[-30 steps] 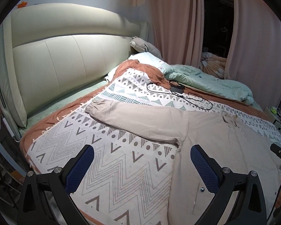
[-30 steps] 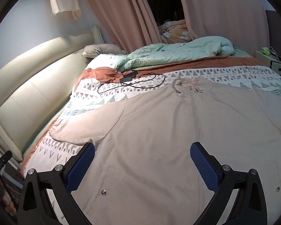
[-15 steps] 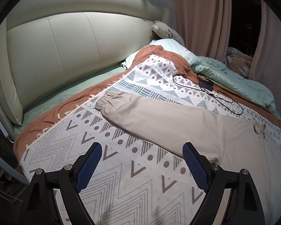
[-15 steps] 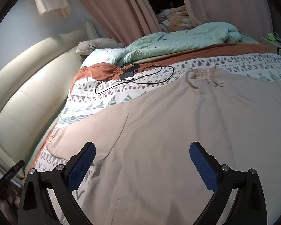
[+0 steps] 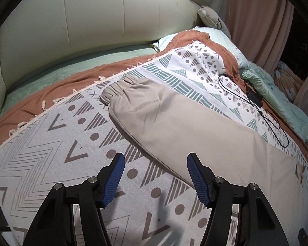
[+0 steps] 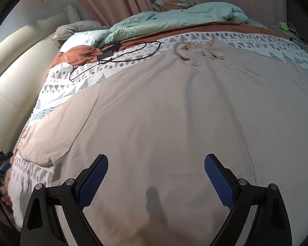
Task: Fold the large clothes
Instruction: 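Lower the left gripper onto the jacket sleeve cuff and close it, then lift the held sleeve and fold it across the jacket body with the left gripper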
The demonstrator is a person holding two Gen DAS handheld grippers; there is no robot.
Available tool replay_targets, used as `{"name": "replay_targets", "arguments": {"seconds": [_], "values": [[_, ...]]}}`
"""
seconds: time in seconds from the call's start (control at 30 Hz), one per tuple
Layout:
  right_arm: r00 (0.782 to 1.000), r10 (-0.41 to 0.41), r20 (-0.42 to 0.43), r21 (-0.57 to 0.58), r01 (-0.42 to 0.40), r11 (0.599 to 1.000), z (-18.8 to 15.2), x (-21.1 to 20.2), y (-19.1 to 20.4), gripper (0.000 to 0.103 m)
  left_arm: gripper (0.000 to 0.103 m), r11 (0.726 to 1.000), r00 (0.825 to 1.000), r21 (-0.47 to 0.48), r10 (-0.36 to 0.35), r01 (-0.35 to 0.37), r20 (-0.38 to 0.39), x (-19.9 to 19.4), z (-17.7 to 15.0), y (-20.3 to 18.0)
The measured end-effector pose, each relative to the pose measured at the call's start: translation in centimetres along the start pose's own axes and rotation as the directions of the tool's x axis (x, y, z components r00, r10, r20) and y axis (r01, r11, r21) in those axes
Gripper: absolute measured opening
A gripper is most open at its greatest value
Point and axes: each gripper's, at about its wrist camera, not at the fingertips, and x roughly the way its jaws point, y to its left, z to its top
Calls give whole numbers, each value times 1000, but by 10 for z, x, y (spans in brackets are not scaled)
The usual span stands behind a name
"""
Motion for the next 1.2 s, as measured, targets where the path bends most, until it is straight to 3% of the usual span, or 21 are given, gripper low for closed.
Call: {"name": "replay_targets", "arguments": {"seconds": [0.13,0.23,0.37,0.43,0.47,0.53,0.67,0.83,1.2], "values": [[1000,-8,-26,10,8,1000,0,11,-6,95,49,999,999,-8,35,-35,-34,30,1,-5],[999,27,-48,51,-25,998,2,16,-13,93,49,998,997,-34,53,-55,-59,51,-4,-3],[998,15,-62,49,-12,999,2,21,-13,79,48,997,996,-51,60,-64,-60,69,-5,-1],[997,1,-71,44,2,999,1,25,-12,77,11,996,996,-62,66,-70,-67,78,-4,3],[997,6,-75,50,-3,999,0,26,-12,77,4,994,995,-74,73,-78,-69,80,-3,5],[996,19,-82,52,-15,999,-1,28,-11,77,3,994,998,-102,46,-50,-47,75,0,8],[995,37,-89,30,-35,999,-5,30,-1,77,2,998,1000,-55,13,-12,27,47,14,-2],[993,82,-85,12,-81,997,-8,28,10,77,2,996,992,0,-86,87,91,-1,41,-22],[988,141,-65,54,-137,989,-2,14,0,77,1,951,944,158,-291,267,157,-104,61,-109]]}}
